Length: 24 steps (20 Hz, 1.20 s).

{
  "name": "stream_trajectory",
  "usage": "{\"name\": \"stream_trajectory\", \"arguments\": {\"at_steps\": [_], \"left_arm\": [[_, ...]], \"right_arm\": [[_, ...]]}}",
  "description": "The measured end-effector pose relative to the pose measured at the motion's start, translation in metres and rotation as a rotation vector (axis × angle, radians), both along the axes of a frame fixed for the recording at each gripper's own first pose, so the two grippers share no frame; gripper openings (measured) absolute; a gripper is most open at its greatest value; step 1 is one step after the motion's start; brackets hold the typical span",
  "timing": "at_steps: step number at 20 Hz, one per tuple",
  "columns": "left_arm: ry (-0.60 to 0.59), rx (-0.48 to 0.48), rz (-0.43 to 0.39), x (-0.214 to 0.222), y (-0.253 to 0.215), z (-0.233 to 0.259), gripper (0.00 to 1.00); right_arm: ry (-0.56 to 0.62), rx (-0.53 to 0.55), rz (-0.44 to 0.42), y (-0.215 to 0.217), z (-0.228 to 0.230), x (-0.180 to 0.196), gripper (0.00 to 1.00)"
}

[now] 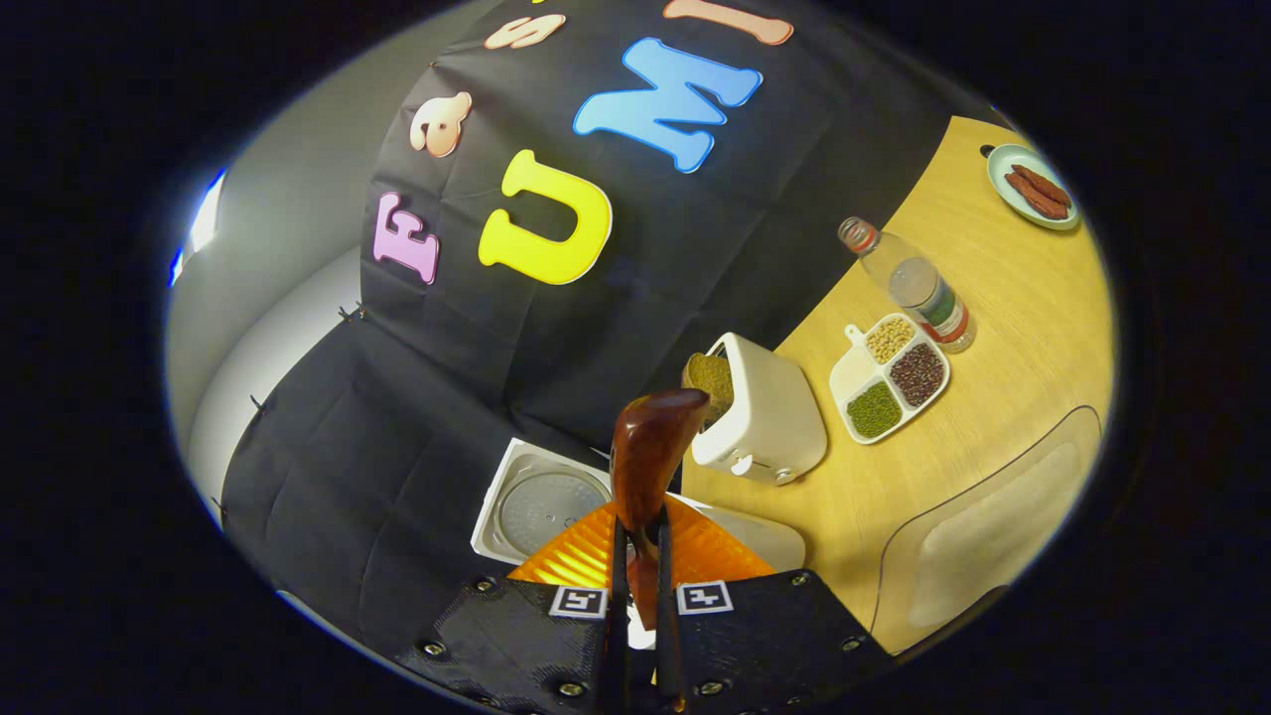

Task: Close the left gripper, press the button to open the rice cooker; take a wooden spoon from the chopstick holder with the right hand, scoop a spoonful of rice and pour it into the rice cooker, then put the wooden spoon back into the chopstick holder.

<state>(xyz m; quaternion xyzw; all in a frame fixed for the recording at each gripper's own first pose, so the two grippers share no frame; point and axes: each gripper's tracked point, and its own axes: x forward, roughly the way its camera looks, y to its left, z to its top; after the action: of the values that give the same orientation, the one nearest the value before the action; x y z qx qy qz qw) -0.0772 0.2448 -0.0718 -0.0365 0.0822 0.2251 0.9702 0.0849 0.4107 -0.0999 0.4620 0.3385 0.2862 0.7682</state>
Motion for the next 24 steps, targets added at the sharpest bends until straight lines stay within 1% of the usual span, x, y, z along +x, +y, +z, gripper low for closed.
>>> {"name": "stream_trajectory", "arguments": {"at_steps": [3, 4, 5, 9, 10, 11, 15, 17, 19, 20, 21, 22, 23, 24], "left_arm": [[0.018, 0.002, 0.032, -0.015, 0.011, -0.004, 1.00], [0.019, -0.001, 0.041, -0.020, 0.014, -0.005, 0.95], [0.020, -0.001, 0.051, -0.025, 0.018, -0.006, 1.00], [0.036, -0.003, 0.092, -0.041, 0.029, -0.013, 1.00], [0.038, -0.006, 0.103, -0.047, 0.031, -0.014, 0.95], [0.042, -0.009, 0.113, -0.054, 0.032, -0.015, 1.00], [0.073, -0.018, 0.155, -0.077, 0.042, -0.027, 1.00], [0.084, -0.019, 0.174, -0.088, 0.048, -0.029, 1.00], [0.092, -0.017, 0.191, -0.092, 0.050, -0.030, 1.00], [0.099, -0.021, 0.197, -0.093, 0.050, -0.033, 0.95], [0.104, -0.023, 0.203, -0.095, 0.049, -0.034, 1.00], [0.109, -0.025, 0.208, -0.097, 0.051, -0.035, 0.95], [0.114, -0.027, 0.210, -0.099, 0.051, -0.036, 0.95], [0.121, -0.029, 0.213, -0.102, 0.050, -0.036, 0.99]], "right_arm": [[-0.022, -0.003, 0.042, 0.036, 0.006, -0.001, 0.11], [-0.027, -0.002, 0.053, 0.047, 0.008, 0.000, 0.11], [-0.032, -0.002, 0.063, 0.059, 0.011, 0.001, 0.11], [-0.075, -0.031, 0.100, 0.098, 0.017, 0.003, 0.11], [-0.086, -0.042, 0.107, 0.107, 0.017, 0.004, 0.11], [-0.097, -0.052, 0.115, 0.117, 0.016, 0.006, 0.11], [-0.119, -0.094, 0.151, 0.159, 0.007, 0.005, 0.11], [-0.152, -0.143, 0.158, 0.176, -0.004, 0.011, 0.11], [-0.210, -0.208, 0.167, 0.191, -0.011, 0.013, 0.11], [-0.240, -0.244, 0.176, 0.198, -0.015, 0.011, 0.11], [-0.267, -0.280, 0.185, 0.203, -0.019, 0.011, 0.11], [-0.295, -0.313, 0.194, 0.211, -0.023, 0.012, 0.11], [-0.320, -0.342, 0.206, 0.218, -0.025, 0.012, 0.11], [-0.350, -0.370, 0.216, 0.223, -0.026, 0.012, 0.11]]}}
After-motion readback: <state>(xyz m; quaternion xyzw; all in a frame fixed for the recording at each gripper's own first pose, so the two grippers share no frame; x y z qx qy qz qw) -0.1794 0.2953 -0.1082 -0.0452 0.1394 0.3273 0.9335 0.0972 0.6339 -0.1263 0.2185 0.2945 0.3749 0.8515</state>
